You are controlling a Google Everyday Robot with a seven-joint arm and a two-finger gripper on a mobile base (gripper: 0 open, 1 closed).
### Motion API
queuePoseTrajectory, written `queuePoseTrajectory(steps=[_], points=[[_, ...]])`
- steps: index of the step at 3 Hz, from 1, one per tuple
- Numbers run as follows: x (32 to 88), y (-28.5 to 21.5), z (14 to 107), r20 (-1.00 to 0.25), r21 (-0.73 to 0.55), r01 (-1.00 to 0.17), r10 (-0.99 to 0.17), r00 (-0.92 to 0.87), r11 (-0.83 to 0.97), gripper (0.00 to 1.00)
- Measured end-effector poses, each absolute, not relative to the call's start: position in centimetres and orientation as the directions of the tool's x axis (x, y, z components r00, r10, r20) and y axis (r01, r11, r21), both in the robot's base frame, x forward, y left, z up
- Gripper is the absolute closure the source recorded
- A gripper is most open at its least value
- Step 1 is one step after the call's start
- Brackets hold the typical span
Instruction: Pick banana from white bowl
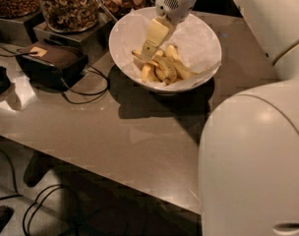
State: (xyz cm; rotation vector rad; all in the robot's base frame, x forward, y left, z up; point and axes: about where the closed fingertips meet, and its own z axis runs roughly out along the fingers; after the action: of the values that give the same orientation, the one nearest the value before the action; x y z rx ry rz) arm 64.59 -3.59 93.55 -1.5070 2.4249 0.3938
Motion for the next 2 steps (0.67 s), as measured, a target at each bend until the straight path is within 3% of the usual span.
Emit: queuePoseTrajectory(steps=[1,2], points=[[64.64,-3.27,93.04,-0.347,0.096,-0.903,-0.836,-0.425,0.419,0.34],[64.74,-3.47,92.75,-0.343,0.099,-0.901,-0.835,-0.43,0.423,0.35]])
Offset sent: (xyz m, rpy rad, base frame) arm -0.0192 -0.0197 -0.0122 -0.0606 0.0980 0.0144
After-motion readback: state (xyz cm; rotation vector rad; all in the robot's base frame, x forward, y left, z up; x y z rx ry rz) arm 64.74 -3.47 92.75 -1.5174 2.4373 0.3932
